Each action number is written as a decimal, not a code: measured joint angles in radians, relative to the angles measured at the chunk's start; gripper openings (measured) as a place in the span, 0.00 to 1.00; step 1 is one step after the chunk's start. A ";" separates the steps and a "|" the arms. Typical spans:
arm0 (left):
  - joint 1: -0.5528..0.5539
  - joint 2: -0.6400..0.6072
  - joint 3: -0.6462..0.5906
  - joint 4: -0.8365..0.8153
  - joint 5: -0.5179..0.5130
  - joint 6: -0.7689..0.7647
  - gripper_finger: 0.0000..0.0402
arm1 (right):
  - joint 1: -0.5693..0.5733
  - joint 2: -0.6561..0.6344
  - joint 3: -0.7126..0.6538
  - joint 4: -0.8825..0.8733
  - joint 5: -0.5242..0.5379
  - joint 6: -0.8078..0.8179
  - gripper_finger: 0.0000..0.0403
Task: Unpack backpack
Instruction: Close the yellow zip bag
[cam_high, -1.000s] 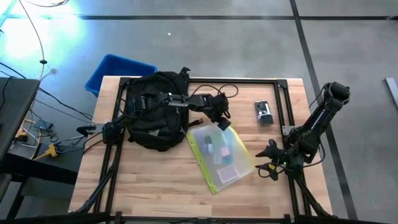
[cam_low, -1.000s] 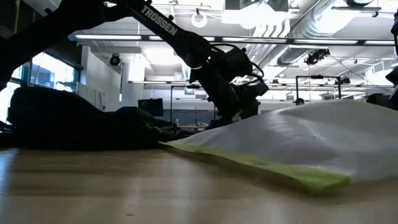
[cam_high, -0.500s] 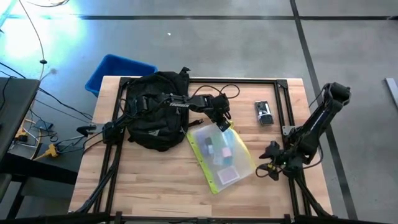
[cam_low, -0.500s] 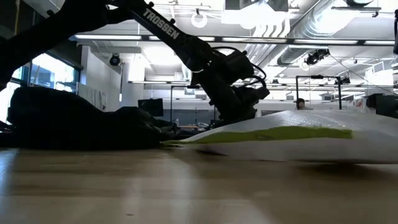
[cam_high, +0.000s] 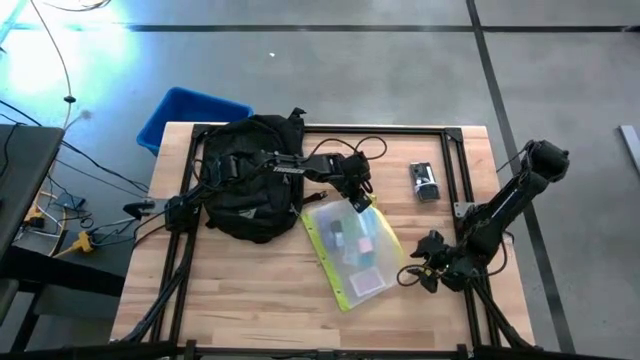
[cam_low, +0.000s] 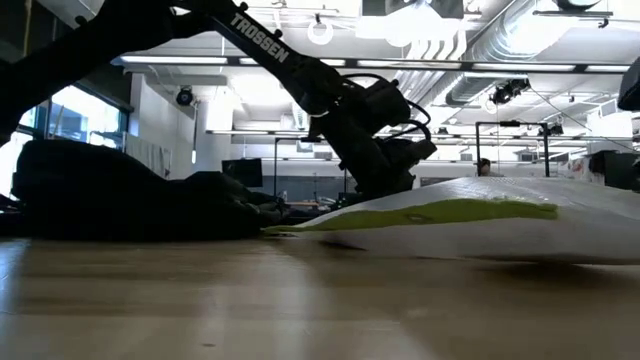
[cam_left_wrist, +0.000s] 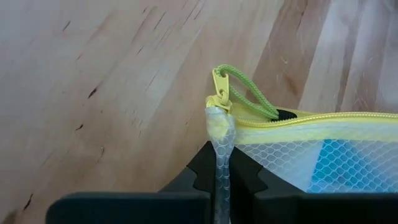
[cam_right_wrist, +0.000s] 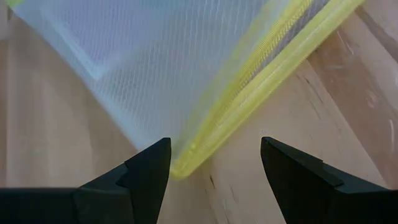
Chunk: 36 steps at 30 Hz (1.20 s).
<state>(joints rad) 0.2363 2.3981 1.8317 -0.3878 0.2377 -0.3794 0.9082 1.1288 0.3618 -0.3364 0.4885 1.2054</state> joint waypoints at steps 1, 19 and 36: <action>-0.001 0.000 0.000 0.000 -0.004 0.007 0.00 | -0.013 0.002 0.000 0.018 -0.016 -0.019 0.58; -0.017 -0.006 0.000 0.058 -0.127 0.034 0.00 | -0.165 0.004 0.000 0.145 -0.216 -0.298 0.02; -0.222 -0.397 -0.002 -0.005 -0.700 0.301 0.00 | -0.155 0.005 0.443 -0.670 -0.017 -0.342 0.00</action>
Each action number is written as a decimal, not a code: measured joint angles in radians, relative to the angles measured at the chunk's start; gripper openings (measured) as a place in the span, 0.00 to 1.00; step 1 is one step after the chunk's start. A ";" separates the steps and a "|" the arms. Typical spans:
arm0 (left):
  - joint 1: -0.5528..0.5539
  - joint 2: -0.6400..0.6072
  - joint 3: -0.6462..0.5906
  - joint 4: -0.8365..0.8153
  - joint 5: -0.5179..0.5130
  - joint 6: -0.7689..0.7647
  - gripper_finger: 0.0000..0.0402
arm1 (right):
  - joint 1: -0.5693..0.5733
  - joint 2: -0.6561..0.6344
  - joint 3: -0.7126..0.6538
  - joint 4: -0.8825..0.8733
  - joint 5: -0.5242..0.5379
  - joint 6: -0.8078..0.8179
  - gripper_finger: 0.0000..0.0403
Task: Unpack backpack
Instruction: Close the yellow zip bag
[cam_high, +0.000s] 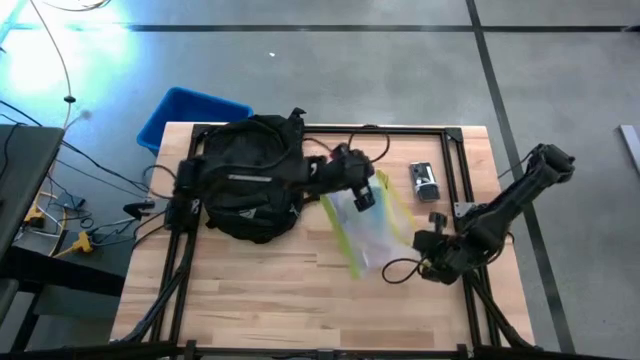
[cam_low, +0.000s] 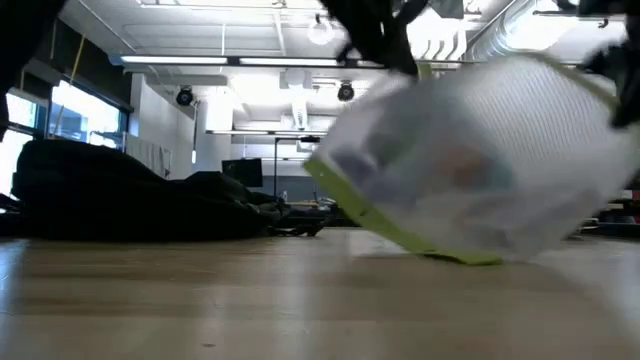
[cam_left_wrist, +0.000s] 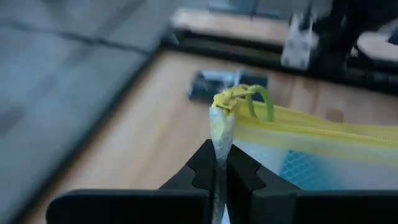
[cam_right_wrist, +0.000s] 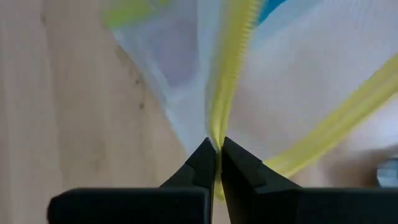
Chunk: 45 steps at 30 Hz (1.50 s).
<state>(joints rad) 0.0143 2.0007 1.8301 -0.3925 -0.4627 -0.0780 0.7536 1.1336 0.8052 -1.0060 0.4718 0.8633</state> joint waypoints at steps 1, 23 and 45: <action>-0.025 -0.024 0.000 -0.016 -0.048 0.003 0.00 | 0.000 0.000 0.039 -0.049 0.013 -0.005 0.00; -0.619 -0.066 -0.333 -0.300 -0.931 -0.627 0.00 | 0.015 0.026 0.363 -0.285 0.183 -0.164 0.00; -0.772 -0.068 -0.481 0.162 -1.117 -0.337 0.00 | 0.038 0.243 0.316 -0.159 0.043 -0.183 0.00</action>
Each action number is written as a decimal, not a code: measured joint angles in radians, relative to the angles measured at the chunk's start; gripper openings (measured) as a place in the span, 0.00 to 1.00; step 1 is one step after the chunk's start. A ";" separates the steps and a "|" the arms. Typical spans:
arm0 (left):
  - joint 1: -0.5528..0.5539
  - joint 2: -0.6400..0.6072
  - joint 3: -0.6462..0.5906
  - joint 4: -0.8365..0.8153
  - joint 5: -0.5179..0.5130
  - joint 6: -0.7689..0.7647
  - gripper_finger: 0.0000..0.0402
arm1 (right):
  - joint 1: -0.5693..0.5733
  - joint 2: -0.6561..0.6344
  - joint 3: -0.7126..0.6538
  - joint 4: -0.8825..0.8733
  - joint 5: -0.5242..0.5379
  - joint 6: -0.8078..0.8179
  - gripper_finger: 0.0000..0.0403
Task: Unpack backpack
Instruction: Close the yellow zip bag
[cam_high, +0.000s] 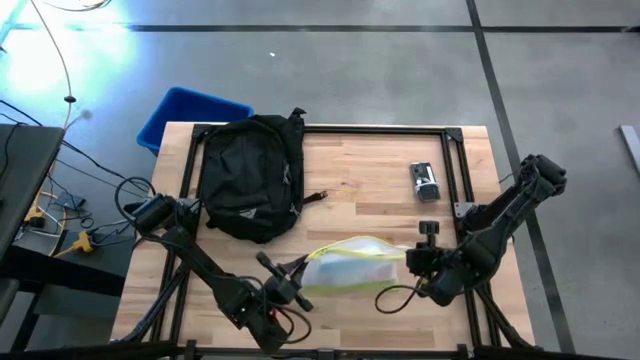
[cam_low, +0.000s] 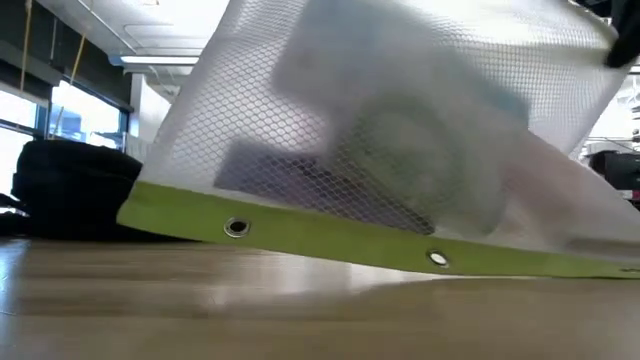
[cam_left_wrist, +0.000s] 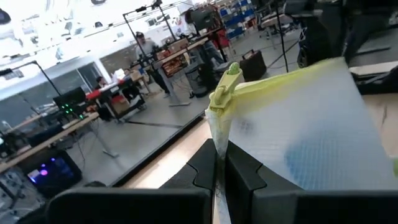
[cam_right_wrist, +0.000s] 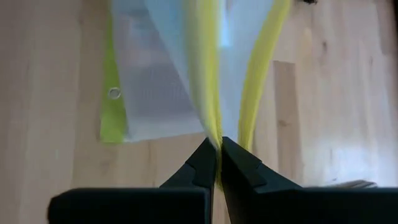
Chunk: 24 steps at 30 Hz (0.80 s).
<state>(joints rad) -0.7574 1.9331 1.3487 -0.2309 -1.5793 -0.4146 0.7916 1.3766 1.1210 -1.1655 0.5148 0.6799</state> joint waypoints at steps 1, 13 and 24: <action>0.000 0.000 0.000 0.025 0.001 0.034 0.00 | -0.003 0.000 0.016 -0.009 0.001 -0.013 0.01; 0.004 0.000 0.000 0.107 0.043 0.094 0.00 | -0.058 -0.002 0.264 0.130 -0.011 -0.365 0.37; 0.003 0.000 0.000 0.128 0.046 0.111 0.00 | -0.211 0.010 0.088 0.728 -0.078 -0.847 0.38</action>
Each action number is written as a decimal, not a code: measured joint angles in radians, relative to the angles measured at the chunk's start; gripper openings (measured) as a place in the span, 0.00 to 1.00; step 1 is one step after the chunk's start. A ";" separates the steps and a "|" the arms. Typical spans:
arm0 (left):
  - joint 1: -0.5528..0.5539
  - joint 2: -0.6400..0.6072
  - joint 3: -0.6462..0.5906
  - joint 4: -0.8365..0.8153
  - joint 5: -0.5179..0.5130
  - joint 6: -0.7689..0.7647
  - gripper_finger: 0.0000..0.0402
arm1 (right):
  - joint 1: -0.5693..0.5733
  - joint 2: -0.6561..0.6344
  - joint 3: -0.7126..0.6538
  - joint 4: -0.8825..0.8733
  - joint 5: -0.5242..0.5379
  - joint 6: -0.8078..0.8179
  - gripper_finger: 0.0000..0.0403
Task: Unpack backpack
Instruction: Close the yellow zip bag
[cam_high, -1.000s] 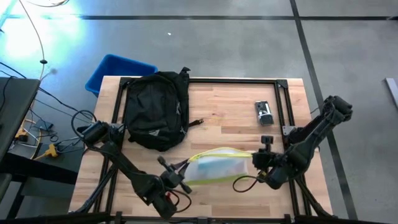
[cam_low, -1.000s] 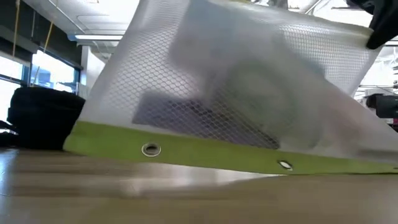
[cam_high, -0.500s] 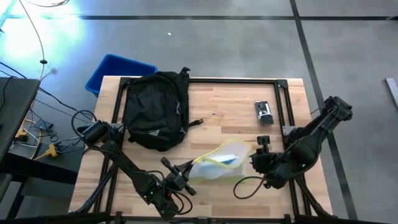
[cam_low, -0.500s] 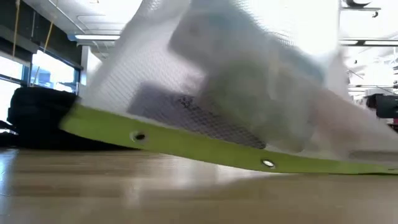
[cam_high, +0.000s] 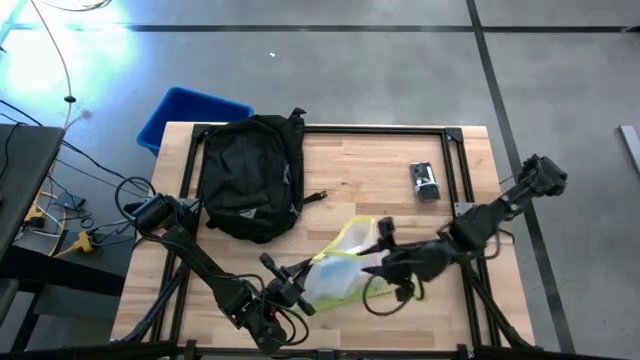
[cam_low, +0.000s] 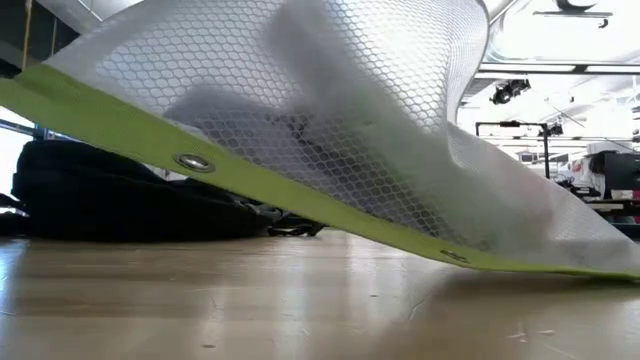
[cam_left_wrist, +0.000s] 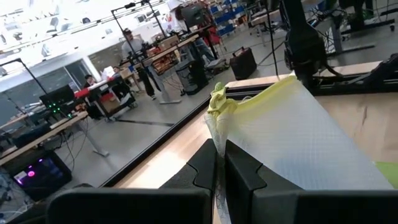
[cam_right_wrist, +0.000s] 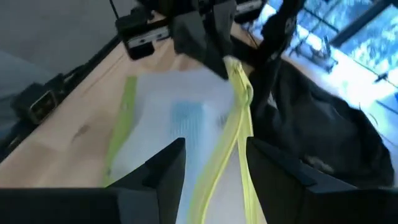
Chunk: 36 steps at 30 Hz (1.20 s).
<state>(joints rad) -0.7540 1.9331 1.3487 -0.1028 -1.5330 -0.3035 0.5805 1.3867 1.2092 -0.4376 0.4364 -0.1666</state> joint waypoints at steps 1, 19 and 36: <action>0.000 0.000 0.000 0.000 0.001 0.000 0.00 | -0.026 0.008 -0.018 0.052 -0.041 -0.018 0.37; -0.001 0.000 0.000 -0.002 0.018 0.011 0.00 | -0.241 0.165 -0.049 0.402 -0.282 -0.147 0.37; -0.001 0.000 0.000 -0.001 0.027 0.018 0.00 | -0.215 0.217 -0.033 0.382 -0.220 -0.235 0.02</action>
<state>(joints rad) -0.7551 1.9331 1.3487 -0.1040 -1.5059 -0.2852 0.3654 1.6039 1.1766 -0.0556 0.2165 -0.4019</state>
